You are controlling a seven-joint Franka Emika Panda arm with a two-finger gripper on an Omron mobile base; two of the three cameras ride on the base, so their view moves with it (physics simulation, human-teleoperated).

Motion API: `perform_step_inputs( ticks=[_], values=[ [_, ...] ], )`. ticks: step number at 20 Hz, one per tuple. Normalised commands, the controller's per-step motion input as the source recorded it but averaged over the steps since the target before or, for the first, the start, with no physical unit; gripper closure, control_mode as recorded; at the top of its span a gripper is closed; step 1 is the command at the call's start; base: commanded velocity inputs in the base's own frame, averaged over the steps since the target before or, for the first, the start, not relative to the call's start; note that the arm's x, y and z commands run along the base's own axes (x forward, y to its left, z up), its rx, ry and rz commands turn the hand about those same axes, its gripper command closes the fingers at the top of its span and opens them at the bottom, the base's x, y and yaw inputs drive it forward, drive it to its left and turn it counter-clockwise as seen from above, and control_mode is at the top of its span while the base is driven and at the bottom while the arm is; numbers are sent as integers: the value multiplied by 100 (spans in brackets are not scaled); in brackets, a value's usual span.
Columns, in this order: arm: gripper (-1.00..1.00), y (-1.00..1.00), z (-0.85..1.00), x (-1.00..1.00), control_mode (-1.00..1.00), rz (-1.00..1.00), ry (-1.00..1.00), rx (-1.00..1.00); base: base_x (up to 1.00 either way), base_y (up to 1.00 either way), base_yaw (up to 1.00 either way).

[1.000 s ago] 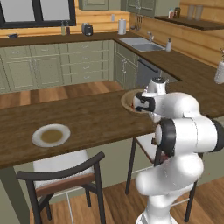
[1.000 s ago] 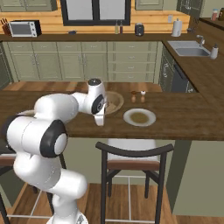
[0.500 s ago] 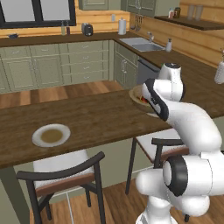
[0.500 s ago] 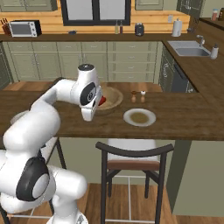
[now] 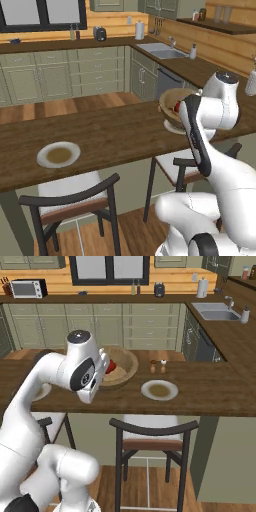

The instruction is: Pick the chicken drumstick and bell pepper from their plates and place them in the bowl. Then put the bowl in the fridge.

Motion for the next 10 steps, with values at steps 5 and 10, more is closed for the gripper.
perform_step_inputs(
  ticks=[5,10],
  values=[
    [100,0,30,-80,100,-5,-16,2,-18,1,0],
    [100,0,0,0,100,0,0,0,-76,39,13]
  ],
)
